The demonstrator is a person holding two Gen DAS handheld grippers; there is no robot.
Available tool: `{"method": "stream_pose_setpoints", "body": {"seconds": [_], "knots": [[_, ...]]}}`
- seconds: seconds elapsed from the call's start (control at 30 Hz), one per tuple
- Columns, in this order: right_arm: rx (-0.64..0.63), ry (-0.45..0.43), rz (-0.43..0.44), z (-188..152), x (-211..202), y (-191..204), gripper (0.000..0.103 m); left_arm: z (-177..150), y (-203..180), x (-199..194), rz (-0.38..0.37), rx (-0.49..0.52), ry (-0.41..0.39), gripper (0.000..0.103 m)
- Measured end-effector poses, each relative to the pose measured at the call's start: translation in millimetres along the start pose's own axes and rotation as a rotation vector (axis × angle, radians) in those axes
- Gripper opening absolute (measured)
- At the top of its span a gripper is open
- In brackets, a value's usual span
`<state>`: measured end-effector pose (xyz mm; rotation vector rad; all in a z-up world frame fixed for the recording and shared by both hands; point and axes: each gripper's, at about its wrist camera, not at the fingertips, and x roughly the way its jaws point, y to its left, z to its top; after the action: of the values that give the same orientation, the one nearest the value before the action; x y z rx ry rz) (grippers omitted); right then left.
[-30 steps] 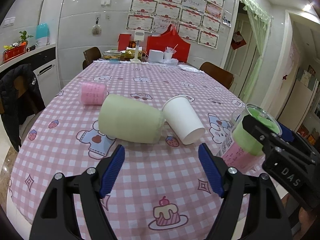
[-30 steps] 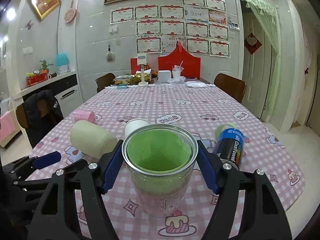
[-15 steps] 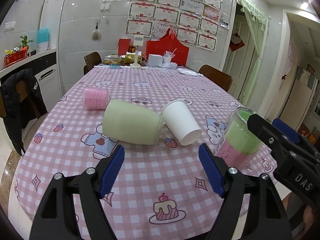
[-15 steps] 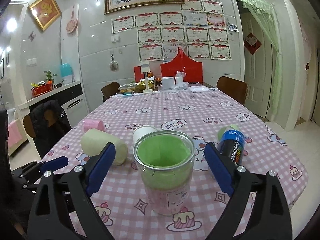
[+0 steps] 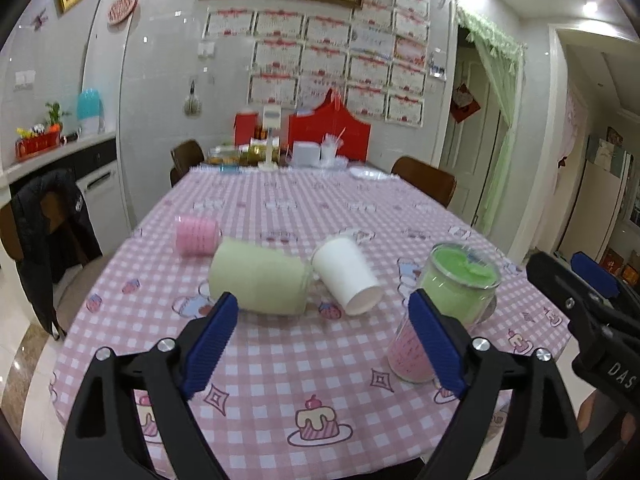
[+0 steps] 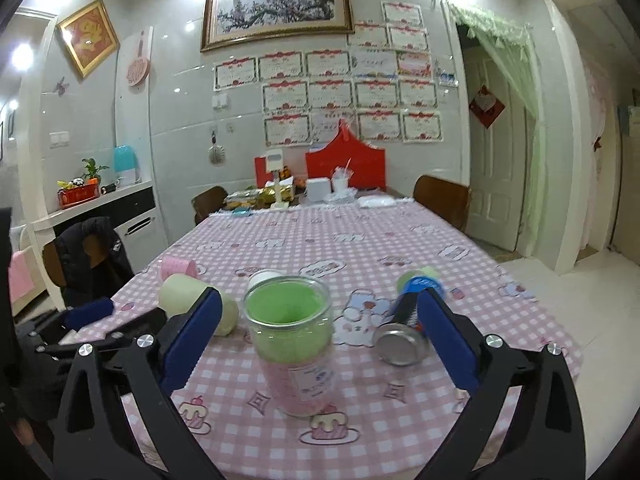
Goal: Flip cup upside down
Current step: 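Lower the upright tin onto the tablecloth and open the right tool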
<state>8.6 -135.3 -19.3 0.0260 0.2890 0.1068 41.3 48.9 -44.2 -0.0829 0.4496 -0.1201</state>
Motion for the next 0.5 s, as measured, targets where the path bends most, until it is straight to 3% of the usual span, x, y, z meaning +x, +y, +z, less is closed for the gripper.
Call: {"method": "stream_pose_setpoints", "body": {"seconds": [0.5], "knots": [[-0.046,-0.092,-0.042,-1,-21,-9,0.095,13,-25,-42,0.04,0.061,-0.198,0.088]]}}
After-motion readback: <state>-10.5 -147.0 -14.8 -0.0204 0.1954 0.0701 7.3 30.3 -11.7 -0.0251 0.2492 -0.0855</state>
